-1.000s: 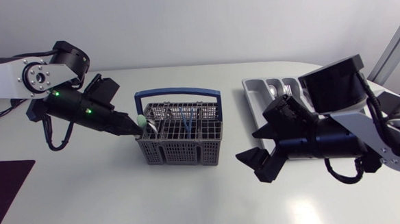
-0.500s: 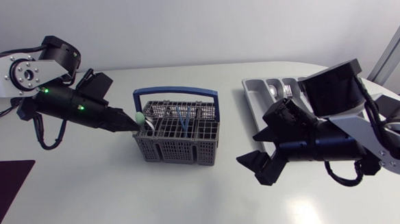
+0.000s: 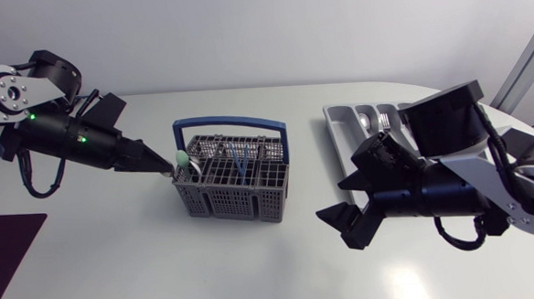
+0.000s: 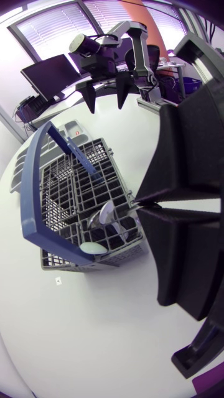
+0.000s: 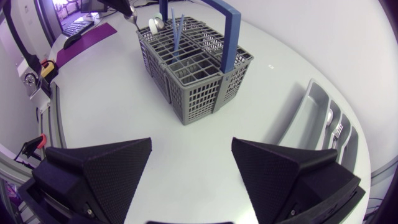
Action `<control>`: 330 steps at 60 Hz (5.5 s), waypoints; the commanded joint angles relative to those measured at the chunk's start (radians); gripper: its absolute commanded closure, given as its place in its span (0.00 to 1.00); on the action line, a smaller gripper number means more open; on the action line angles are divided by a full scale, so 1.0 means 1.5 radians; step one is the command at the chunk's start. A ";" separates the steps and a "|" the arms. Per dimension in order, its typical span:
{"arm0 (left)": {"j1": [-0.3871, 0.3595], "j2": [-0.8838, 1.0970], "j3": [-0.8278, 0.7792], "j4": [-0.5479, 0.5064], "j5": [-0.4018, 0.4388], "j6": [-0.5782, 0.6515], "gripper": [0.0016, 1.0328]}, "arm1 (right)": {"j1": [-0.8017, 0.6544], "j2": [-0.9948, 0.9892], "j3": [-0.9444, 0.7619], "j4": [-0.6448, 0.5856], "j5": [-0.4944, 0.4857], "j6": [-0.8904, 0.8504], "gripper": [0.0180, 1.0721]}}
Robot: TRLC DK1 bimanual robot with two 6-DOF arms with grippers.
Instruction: Unload the cutlery basket into the drawer organizer.
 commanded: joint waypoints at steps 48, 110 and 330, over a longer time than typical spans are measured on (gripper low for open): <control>0.015 0.088 0.228 -0.228 0.020 0.046 0.97 | 0.036 0.005 0.005 -0.024 0.010 -0.002 0.12; -0.061 -0.011 0.329 -0.347 0.083 0.052 0.97 | 0.130 -0.075 0.061 -0.014 0.048 -0.035 0.12; -0.140 0.022 0.185 -0.063 -0.034 0.106 0.14 | -0.293 -0.092 -0.034 0.019 -0.143 -0.487 0.95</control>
